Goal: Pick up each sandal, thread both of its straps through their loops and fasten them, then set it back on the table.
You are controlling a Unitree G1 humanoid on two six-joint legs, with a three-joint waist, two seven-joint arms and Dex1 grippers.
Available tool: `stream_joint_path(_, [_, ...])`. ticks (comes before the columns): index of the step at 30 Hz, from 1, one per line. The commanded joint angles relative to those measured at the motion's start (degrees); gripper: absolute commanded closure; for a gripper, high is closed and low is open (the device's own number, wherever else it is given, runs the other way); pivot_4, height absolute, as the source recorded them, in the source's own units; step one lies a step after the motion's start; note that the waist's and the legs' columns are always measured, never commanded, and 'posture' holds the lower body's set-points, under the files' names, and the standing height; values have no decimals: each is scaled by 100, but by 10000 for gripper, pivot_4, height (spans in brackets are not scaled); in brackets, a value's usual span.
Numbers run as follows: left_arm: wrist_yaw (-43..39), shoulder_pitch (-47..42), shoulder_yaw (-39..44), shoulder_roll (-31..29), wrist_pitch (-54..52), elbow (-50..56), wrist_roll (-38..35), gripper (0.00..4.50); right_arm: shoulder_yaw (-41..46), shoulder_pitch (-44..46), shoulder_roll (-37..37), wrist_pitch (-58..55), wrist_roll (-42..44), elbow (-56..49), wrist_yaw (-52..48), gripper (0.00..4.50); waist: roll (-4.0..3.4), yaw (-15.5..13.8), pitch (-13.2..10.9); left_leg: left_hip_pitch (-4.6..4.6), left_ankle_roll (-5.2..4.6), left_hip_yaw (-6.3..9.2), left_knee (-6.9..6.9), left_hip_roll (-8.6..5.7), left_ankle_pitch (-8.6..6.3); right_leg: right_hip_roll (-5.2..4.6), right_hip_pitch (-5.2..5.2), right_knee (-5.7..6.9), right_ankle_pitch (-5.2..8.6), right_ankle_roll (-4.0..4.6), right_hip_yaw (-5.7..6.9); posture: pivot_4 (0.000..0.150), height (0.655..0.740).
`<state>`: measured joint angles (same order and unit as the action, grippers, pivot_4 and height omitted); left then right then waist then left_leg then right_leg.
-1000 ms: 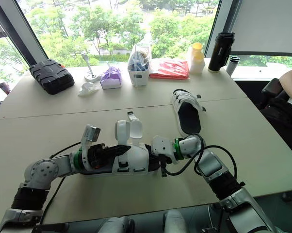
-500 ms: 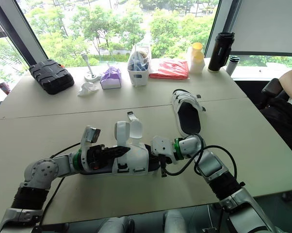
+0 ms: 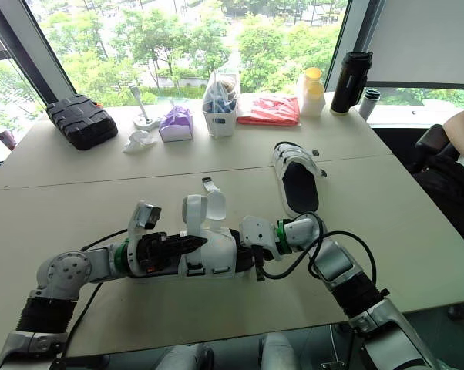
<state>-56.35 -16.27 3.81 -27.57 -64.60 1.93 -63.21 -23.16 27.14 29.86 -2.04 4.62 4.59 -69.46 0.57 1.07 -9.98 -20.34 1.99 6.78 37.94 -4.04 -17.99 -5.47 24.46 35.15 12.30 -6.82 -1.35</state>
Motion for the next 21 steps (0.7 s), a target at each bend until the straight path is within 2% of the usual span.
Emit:
stream_joint_path(1, [-36, 27, 157, -16, -70, 157, -148, 44136, -192, -134, 1, -44, -216, 52, 11, 45000, 0, 0, 0, 0, 0, 0, 0, 0, 0, 0, 0, 0, 0, 0, 0, 1500, 7400])
stream_joint_path(10, [59, -101, 317, 41, -176, 73, -247, 44136, -193, -111, -9, -55, -215, 67, 19, 45000, 0, 2, 0, 0, 0, 0, 0, 0, 0, 1, 0, 0, 0, 0, 0, 1500, 7400])
stream_joint_path(21, [-206, 2, 94, -32, 31, 162, 126, 44136, -197, -127, -3, -53, -215, 53, 18, 45000, 0, 0, 0, 0, 1, 0, 0, 0, 0, 1, 0, 0, 0, 0, 0, 1500, 7400])
